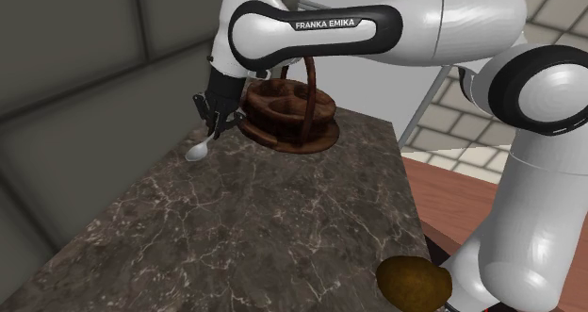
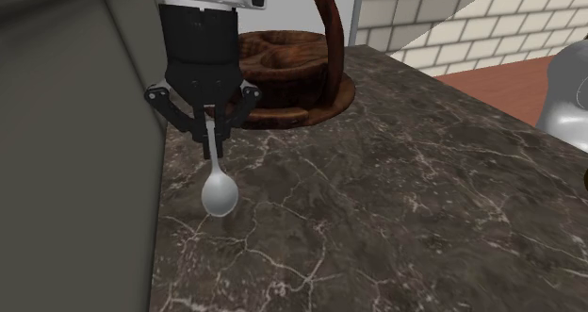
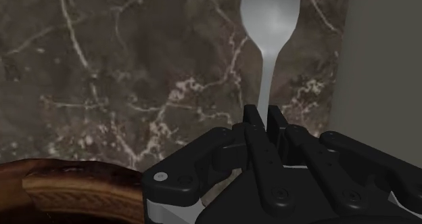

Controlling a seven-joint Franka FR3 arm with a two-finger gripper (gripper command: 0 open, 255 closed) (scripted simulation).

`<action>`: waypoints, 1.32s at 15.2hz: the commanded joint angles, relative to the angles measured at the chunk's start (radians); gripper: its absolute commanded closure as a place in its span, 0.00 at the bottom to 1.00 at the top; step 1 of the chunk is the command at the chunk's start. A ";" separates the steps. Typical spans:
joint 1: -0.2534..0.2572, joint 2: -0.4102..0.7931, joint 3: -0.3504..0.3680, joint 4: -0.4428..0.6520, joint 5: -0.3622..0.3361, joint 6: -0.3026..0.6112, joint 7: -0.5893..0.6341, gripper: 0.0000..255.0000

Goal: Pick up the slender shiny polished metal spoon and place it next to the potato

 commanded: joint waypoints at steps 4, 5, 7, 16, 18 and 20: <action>0.000 -0.012 0.002 0.049 0.003 -0.061 0.005 1.00; 0.000 -0.013 0.003 0.061 0.003 -0.074 0.006 1.00; 0.002 -0.015 0.003 0.086 0.003 -0.100 0.009 1.00; 0.012 -0.007 0.006 0.218 -0.003 -0.223 0.024 1.00; 0.015 -0.002 0.006 0.253 -0.006 -0.252 0.028 1.00; 0.019 0.004 0.006 0.290 -0.009 -0.282 0.033 1.00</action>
